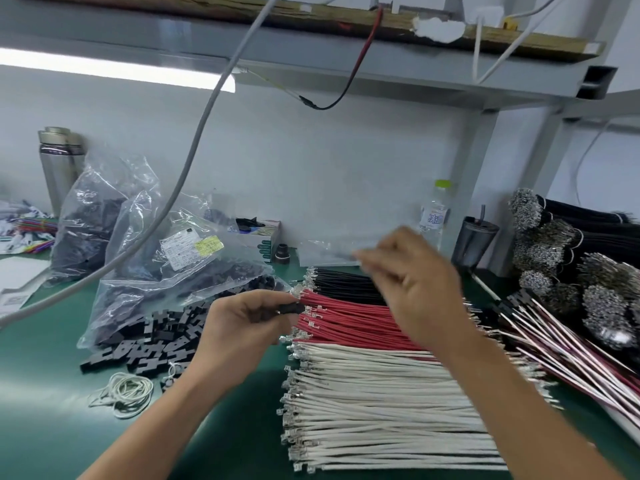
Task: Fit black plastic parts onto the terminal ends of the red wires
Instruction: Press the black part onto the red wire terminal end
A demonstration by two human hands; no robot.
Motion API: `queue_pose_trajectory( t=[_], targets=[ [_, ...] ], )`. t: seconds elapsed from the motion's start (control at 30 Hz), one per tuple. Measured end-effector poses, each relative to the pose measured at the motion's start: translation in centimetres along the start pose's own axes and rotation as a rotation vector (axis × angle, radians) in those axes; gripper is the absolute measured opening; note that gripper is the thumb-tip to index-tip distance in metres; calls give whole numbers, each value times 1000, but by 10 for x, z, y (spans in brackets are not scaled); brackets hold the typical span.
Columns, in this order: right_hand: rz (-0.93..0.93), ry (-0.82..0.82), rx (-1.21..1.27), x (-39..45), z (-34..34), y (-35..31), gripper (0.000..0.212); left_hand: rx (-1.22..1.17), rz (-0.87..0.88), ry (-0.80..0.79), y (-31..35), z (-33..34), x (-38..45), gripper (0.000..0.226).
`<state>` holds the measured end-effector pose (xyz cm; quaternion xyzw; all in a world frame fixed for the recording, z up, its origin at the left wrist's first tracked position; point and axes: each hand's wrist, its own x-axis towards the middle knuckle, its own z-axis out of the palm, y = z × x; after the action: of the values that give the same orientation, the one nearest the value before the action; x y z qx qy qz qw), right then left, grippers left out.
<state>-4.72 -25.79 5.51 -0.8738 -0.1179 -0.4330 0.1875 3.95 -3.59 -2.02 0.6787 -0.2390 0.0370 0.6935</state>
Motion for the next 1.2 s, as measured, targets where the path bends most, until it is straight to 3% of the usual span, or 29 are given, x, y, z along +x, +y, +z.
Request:
queue_pose_trajectory(
  t=[0.17,0.43,0.7,0.9,1.2],
  targets=[
    [50,-48,27,-38,28,0,9,-91,-75,-52,7,2,-2,25],
    [42,-75,28,-46,32,-1,3,-109,-104,-115,9,4,-8,29],
    [48,-87,59,-45,31,1,7,-140,-110,-139,12,4,-8,30],
    [62,-190,76,-43,27,1,10,-126,-102,-113,10,3,-7,28],
    [53,-337,-16,-41,26,-3,14,-47,-24,-195,9,3,-9,25]
  ],
)
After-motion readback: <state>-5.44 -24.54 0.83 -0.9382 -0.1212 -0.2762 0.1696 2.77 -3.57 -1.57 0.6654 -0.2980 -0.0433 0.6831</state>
